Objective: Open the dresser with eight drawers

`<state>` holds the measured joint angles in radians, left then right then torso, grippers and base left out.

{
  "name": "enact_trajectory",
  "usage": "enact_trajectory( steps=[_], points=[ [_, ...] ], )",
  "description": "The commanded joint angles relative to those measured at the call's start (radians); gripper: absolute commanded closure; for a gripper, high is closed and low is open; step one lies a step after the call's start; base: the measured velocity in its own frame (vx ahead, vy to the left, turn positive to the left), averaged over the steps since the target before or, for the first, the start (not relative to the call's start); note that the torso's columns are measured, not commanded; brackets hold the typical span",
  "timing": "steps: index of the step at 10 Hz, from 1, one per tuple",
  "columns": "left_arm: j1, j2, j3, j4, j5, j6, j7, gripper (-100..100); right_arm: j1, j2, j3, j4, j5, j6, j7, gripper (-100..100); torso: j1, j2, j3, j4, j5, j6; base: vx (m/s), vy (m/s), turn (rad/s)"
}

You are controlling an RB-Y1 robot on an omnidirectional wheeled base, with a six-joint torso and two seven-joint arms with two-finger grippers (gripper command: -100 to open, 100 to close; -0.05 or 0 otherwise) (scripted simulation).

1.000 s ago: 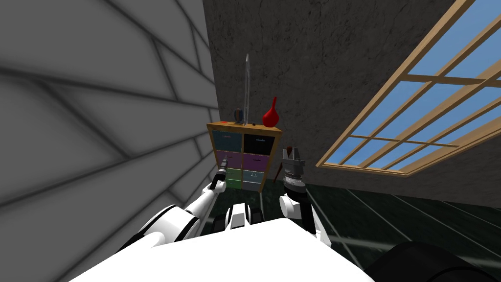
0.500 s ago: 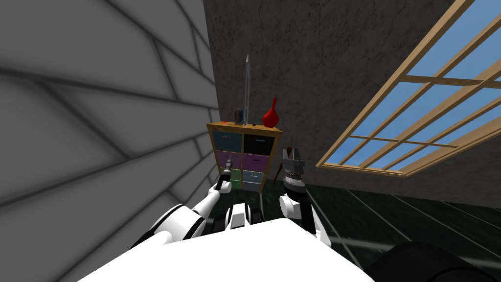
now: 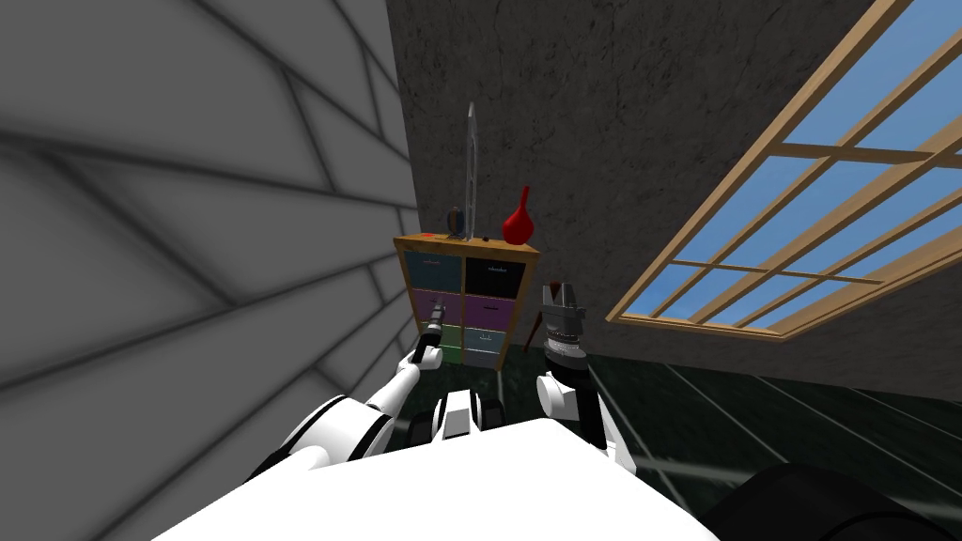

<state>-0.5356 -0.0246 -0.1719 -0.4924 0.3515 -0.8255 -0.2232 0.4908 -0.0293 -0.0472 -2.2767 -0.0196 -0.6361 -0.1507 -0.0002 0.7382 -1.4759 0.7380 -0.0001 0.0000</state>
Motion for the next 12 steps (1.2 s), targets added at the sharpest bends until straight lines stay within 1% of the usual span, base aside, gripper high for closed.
enact_trajectory(
  steps=[1, 2, 3, 4, 5, 6, 7, 8, 9, 10, 11, 12],
  points=[
    [0.011, 0.005, 0.049, -0.023, -0.081, 0.017, 0.041, -100, 0.0, 0.0, 0.0, 0.0, 0.0, 0.0, 0.0, 0, 0.001, 0.0, 0.0, 0.0, 0.0, 0.0, 0.004, -0.034, 0.006],
    [0.017, 0.008, 0.092, -0.038, -0.111, 0.03, 0.077, -100, 0.0, 0.0, 0.0, 0.0, 0.0, 0.0, 0.0, 0, 0.001, 0.0, 0.0, 0.0, 0.0, 0.0, 0.007, -0.035, 0.002],
    [0.017, 0.008, 0.092, -0.038, -0.141, 0.03, 0.077, -100, 0.0, 0.0, 0.0, 0.0, 0.0, 0.0, 0.0, 0, 0.001, 0.0, 0.0, 0.0, 0.0, 0.0, 0.009, -0.035, 0.004],
    [0.024, 0.011, 0.135, -0.052, -0.171, 0.042, 0.112, -100, 0.0, 0.0, 0.0, 0.0, 0.0, 0.0, 0.0, 0, 0.0, 0.0, 0.0, 0.0, 0.0, 0.0, 0.014, -0.044, 0.003],
    [0.024, 0.011, 0.135, -0.052, -0.201, 0.042, 0.112, -100, 0.0, 0.0, 0.0, 0.0, 0.0, 0.0, 0.0, 0, 0.0, -0.001, 0.0, 0.0, 0.0, 0.0, 0.009, -0.038, 0.004],
    [0.03, 0.014, 0.178, -0.067, -0.231, 0.054, 0.148, -100, 0.0, 0.0, 0.0, 0.0, 0.0, 0.0, 0.0, 0, 0.0, 0.0, 0.0, 0.0, 0.0, 0.0, 0.009, -0.045, 0.003],
    [0.03, 0.014, 0.178, -0.067, -0.262, 0.054, 0.148, -100, 0.0, 0.0, 0.0, 0.0, 0.0, 0.0, 0.0, 0, 0.0, 0.0, 0.0, 0.0, 0.0, 0.0, 0.007, -0.038, 0.005],
    [0.03, 0.014, 0.178, -0.067, -0.272, 0.054, 0.148, -100, 0.0, 0.0, 0.0, 0.0, 0.0, 0.0, 0.0, 0, 0.0, 0.0, 0.0, 0.0, 0.0, 0.0, 0.002, -0.016, 0.0],
    [0.036, 0.017, 0.221, -0.082, -0.312, 0.066, 0.183, -100, 0.0, 0.0, 0.0, 0.0, 0.0, 0.0, 0.0, 0, 0.001, 0.0, 0.0, 0.0, 0.0, 0.0, 0.003, -0.03, 0.001],
    [0.036, 0.017, 0.221, -0.082, -0.335, 0.066, 0.183, -100, 0.0, 0.0, 0.0, 0.0, 0.0, 0.0, 0.0, 0, 0.0, 0.0, 0.0, 0.0, 0.0, 0.0, 0.007, -0.031, 0.006],
    [0.043, 0.02, 0.265, -0.096, -0.368, 0.078, 0.219, -100, 0.0, 0.0, 0.0, 0.0, 0.0, 0.0, 0.0, 0, 0.0, 0.0, 0.0, 0.0, 0.0, 0.0, 0.008, -0.04, 0.003],
    [0.043, 0.02, 0.265, -0.096, -0.399, 0.078, 0.219, -100, 0.0, 0.0, 0.0, 0.0, 0.0, 0.0, 0.0, 0, 0.0, 0.0, 0.0, 0.0, 0.0, 0.0, 0.006, -0.039, 0.007]
  ],
)
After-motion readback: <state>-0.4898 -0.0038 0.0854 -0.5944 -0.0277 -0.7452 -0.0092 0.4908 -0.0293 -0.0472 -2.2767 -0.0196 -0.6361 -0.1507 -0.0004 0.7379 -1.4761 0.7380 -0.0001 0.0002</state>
